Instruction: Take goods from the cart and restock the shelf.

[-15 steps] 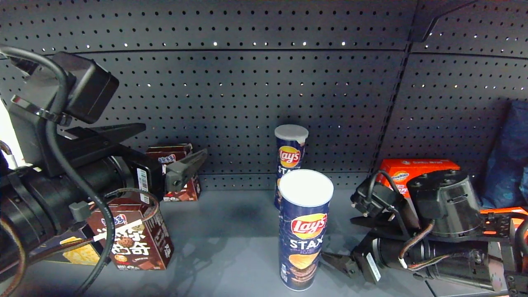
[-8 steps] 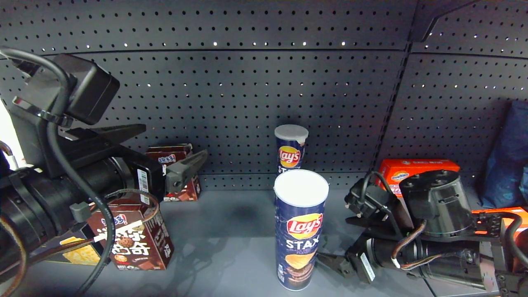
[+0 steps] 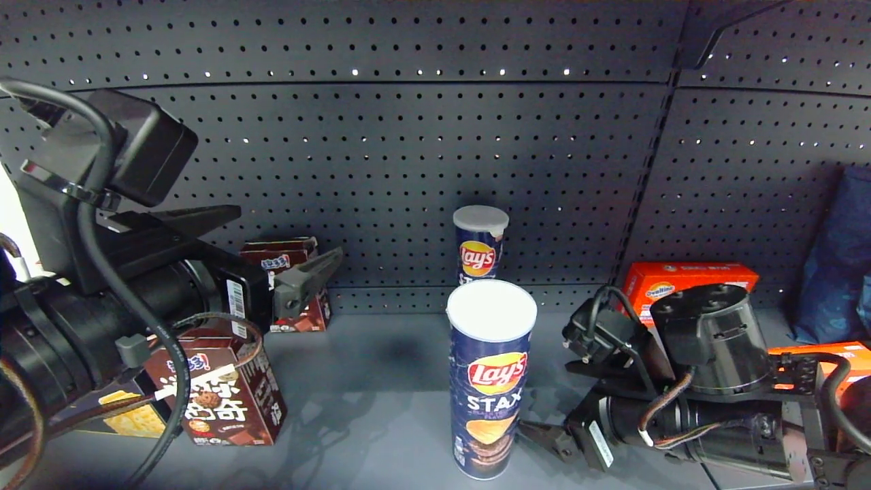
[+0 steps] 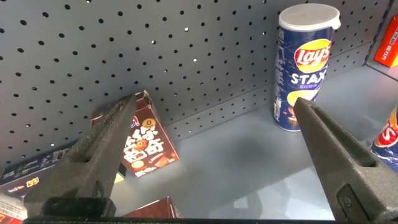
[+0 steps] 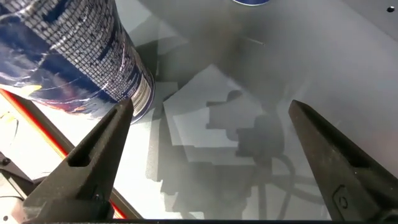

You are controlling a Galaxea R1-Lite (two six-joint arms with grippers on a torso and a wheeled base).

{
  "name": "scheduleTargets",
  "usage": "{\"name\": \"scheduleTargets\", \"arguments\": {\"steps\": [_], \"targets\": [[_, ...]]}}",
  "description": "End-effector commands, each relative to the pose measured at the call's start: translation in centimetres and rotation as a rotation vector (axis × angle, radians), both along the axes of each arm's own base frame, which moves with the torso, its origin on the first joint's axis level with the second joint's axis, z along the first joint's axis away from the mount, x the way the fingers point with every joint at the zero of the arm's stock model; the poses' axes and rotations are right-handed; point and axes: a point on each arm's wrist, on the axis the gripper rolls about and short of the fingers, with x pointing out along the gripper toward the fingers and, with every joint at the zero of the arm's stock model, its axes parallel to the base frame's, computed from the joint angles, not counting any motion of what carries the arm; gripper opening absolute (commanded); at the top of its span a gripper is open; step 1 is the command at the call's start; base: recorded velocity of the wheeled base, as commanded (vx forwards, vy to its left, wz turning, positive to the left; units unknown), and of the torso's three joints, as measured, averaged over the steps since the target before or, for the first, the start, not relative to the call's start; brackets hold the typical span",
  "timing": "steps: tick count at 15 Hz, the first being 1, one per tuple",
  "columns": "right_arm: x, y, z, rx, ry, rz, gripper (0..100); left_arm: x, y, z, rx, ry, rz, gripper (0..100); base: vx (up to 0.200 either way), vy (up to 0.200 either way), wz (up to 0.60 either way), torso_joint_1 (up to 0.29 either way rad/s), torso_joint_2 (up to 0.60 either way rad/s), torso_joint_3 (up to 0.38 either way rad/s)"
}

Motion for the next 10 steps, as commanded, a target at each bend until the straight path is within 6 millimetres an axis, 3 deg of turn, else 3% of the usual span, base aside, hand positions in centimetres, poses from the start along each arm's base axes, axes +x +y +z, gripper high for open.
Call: {"name": "scheduleTargets", "arguments": {"steps": [1,4,7,8,10], "targets": [[-0.1,-0.2,0.1,0.004,-0.004,-0.005,100,0.0,0.0,0.0,-0.001,0.0,0.001,100,0.0,0.0,0.0,0.0,0.0,0.0],[-0.2,-2.4,2.6,0.07,-0.075,-0.07,100,-0.2,0.2,0.3,-0.009,-0.011,0.003,100,0.0,0.0,0.0,0.0,0.0,0.0],[-0.9,-7.2,6.7,0.184,-0.226,-0.226,100,-1.1,0.9,1.2,-0.036,-0.047,0.007,100,0.0,0.0,0.0,0.0,0.0,0.0],[-2.2,-9.9,8.1,0.219,-0.302,-0.317,100,-1.9,1.8,1.8,-0.056,-0.077,0.024,100,0.0,0.0,0.0,0.0,0.0,0.0],[-5.5,-13.6,9.4,0.258,-0.421,-0.442,100,-4.3,3.8,3.0,-0.077,-0.153,0.05,100,0.0,0.0,0.0,0.0,0.0,0.0]]}}
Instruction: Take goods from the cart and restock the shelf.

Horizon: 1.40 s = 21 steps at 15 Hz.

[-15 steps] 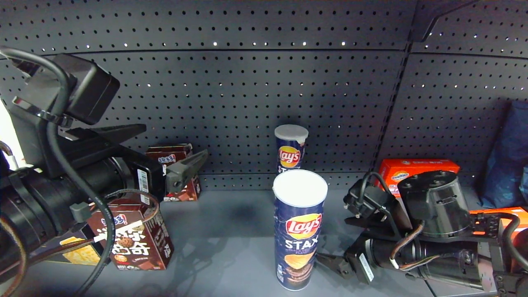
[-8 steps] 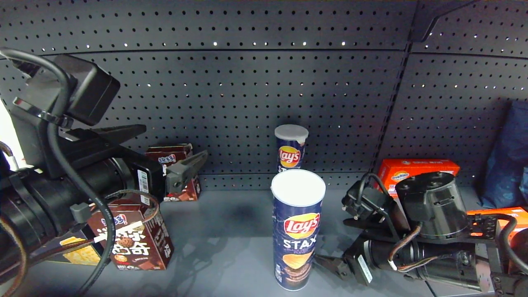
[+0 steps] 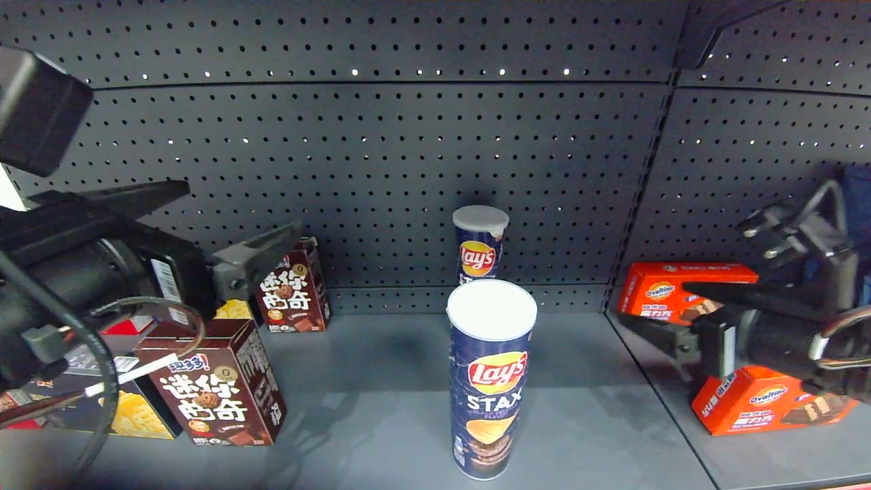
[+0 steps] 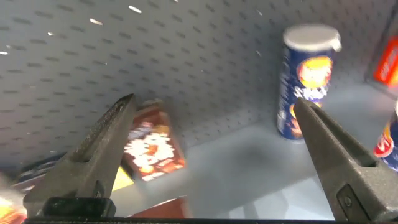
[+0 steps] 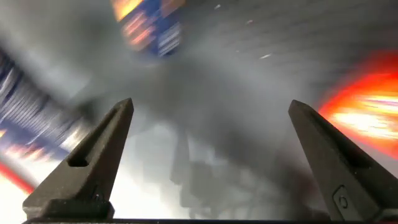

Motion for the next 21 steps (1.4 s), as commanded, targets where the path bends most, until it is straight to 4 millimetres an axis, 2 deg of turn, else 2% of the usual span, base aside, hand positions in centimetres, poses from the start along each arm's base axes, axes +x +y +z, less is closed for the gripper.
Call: {"name": "scheduleTargets", "arguments": {"steps": [1,2,3,4,5,7,10,11,13,16,19,21], "targets": [[-6.1,-6.0,2.6,0.076,-0.214,-0.215,100,-3.7,2.9,1.4,-0.017,-0.114,0.051,100,0.0,0.0,0.0,0.0,0.0,0.0],[-7.9,-7.0,2.3,0.081,-0.255,-0.287,100,-5.1,4.0,1.0,0.008,-0.138,0.083,100,0.0,0.0,0.0,0.0,0.0,0.0],[-8.3,-7.2,2.1,0.081,-0.261,-0.304,100,-5.4,4.2,0.9,0.013,-0.142,0.09,100,0.0,0.0,0.0,0.0,0.0,0.0],[-11.0,-8.4,0.5,0.077,-0.298,-0.405,100,-7.4,5.8,-1.0,0.063,-0.143,0.171,100,0.0,0.0,0.0,0.0,0.0,0.0],[-12.9,-8.9,-1.0,0.074,-0.324,-0.466,100,-8.4,6.7,-2.3,0.078,-0.136,0.216,100,0.0,0.0,0.0,0.0,0.0,0.0],[-16.2,-9.2,-4.5,0.061,-0.368,-0.577,100,-9.6,7.6,-4.8,0.096,-0.11,0.278,100,0.0,0.0,0.0,0.0,0.0,0.0],[-19.9,-8.8,-10.5,0.063,-0.396,-0.585,100,-10.8,8.5,-8.0,0.147,-0.085,0.294,100,0.0,0.0,0.0,0.0,0.0,0.0],[-20.2,-8.8,-12.2,0.064,-0.382,-0.596,100,-11.2,8.8,-8.5,0.166,-0.091,0.293,100,0.0,0.0,0.0,0.0,0.0,0.0],[-20.1,-8.8,-11.7,0.074,-0.437,-0.588,100,-11.3,8.8,-8.8,0.173,-0.089,0.288,100,0.0,0.0,0.0,0.0,0.0,0.0],[-19.9,-8.6,-12.9,0.08,-0.311,-0.502,100,-11.3,8.8,-8.9,0.176,-0.091,0.261,100,0.0,0.0,0.0,0.0,0.0,0.0],[-19.9,-8.6,-14.3,0.086,-0.172,-0.509,100,-11.2,8.3,-9.1,0.186,-0.09,0.149,100,0.0,0.0,0.0,0.0,0.0,0.0],[-19.9,-8.6,-14.3,0.089,-0.172,-0.509,100,-11.0,7.8,-9.1,0.203,-0.087,0.076,100,0.0,0.0,0.0,0.0,0.0,0.0]]}}
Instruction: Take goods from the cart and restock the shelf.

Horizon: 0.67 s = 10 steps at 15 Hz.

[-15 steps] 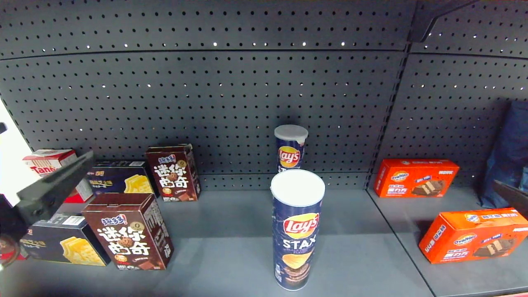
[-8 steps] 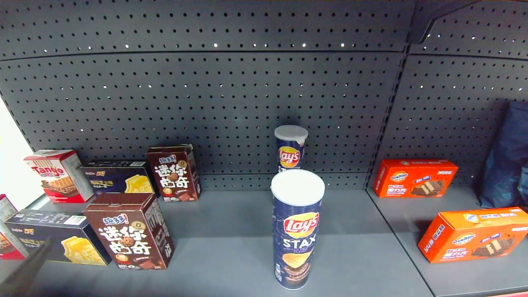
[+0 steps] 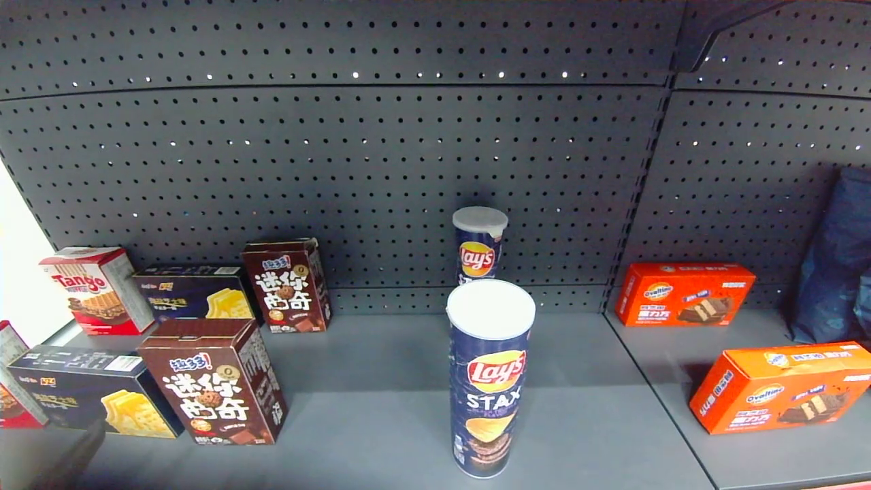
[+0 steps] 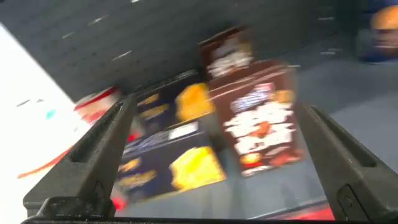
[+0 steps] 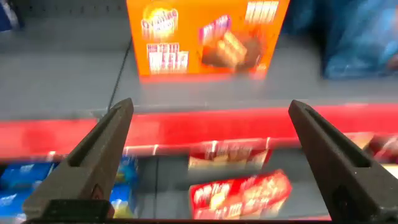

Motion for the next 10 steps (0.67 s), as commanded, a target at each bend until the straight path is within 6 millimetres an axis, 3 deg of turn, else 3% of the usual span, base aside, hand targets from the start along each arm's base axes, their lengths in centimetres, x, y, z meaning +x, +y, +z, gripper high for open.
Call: {"name": "scheduleTargets", "arguments": {"steps": [1,8,10], "targets": [[0.0,0.0,0.0,0.008,0.001,0.0,100,0.4,-0.6,-0.1,0.024,0.024,-0.048,100,0.0,0.0,0.0,0.0,0.0,0.0],[0.0,0.0,0.0,0.011,0.001,-0.001,100,2.0,-2.1,-0.6,0.096,0.108,-0.045,100,0.0,0.0,0.0,0.0,0.0,0.0],[0.0,0.0,0.0,0.011,0.001,-0.001,100,-0.1,-0.6,-6.2,0.093,0.185,-0.151,100,0.0,0.0,0.0,0.0,0.0,0.0]]}}
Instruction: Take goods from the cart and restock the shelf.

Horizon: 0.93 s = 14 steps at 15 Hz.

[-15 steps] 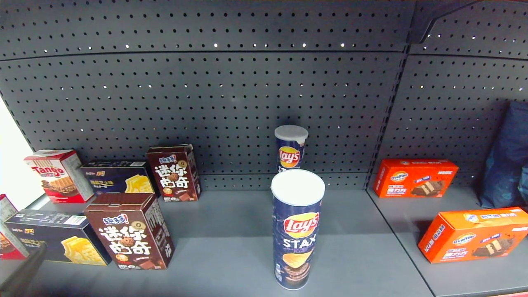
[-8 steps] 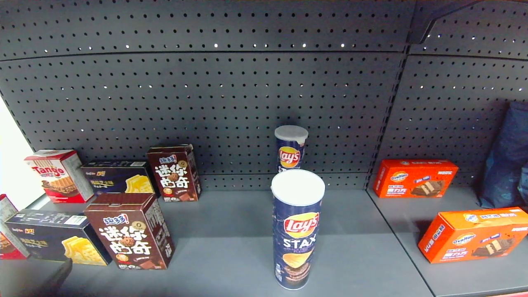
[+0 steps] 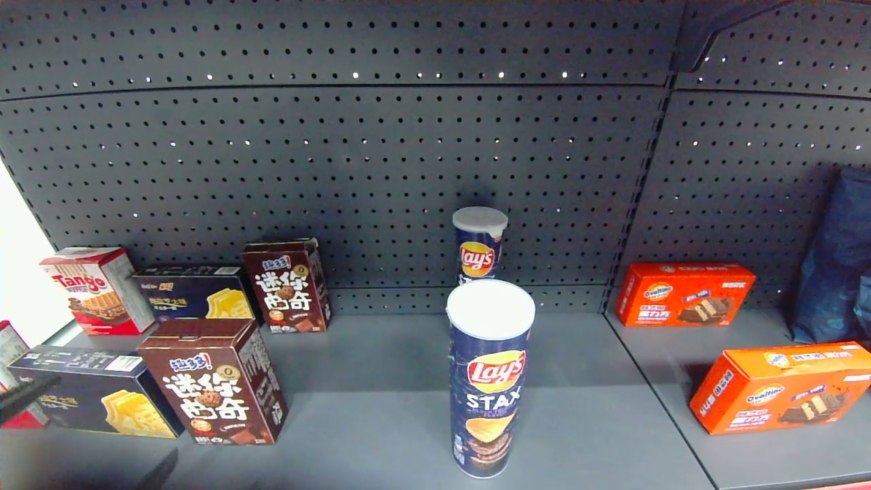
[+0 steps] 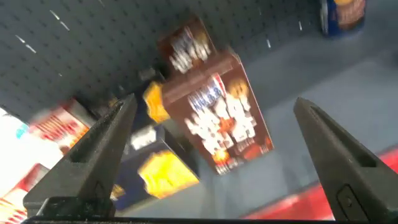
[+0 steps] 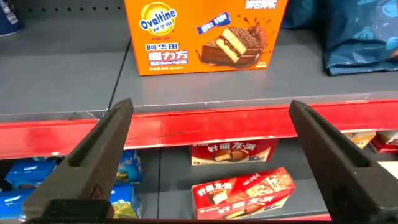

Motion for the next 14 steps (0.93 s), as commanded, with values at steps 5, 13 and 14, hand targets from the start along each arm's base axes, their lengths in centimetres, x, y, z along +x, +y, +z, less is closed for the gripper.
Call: {"name": "scheduleTargets", "arguments": {"steps": [5,13,14], "targets": [[0.0,0.0,0.0,0.0,0.005,0.001,100,-4.7,3.1,-7.3,-0.091,0.095,-0.061,100,0.0,0.0,0.0,0.0,0.0,0.0],[0.0,0.0,0.0,0.0,0.005,0.001,100,-6.9,3.0,-7.9,-0.188,-0.101,0.201,100,0.0,0.0,0.0,0.0,0.0,0.0],[0.0,0.0,0.0,0.0,0.005,0.0,100,-7.1,3.0,-8.0,-0.214,-0.135,0.194,100,0.0,0.0,0.0,0.0,0.0,0.0]]}}
